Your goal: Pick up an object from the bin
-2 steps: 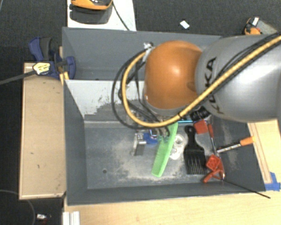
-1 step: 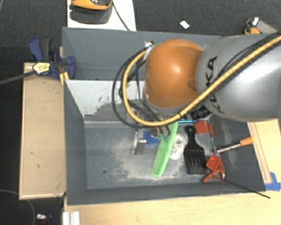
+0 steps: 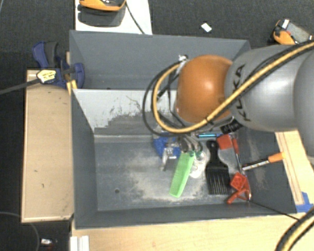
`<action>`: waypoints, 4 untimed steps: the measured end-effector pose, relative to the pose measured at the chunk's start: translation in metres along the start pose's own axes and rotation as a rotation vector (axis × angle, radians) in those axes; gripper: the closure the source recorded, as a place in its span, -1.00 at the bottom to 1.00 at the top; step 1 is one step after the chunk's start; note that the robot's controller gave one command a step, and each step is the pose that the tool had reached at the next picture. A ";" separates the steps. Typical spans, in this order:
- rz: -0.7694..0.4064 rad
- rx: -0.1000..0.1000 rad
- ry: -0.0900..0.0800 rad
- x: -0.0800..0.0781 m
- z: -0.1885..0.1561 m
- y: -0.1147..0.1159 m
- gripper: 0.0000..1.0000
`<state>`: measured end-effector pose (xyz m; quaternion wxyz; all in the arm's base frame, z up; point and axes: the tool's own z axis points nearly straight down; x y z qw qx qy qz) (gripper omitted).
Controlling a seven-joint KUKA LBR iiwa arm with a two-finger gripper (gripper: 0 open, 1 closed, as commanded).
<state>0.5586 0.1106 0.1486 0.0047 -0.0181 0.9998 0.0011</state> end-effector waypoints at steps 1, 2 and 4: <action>0.088 -0.003 0.000 0.038 -0.008 -0.085 -1.00; 0.084 -0.001 -0.001 -0.012 0.040 -0.076 -1.00; -0.476 0.000 -0.018 0.077 0.074 -0.101 1.00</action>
Offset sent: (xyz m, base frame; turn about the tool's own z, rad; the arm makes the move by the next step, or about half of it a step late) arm 0.0123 -0.0755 -0.0391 0.0867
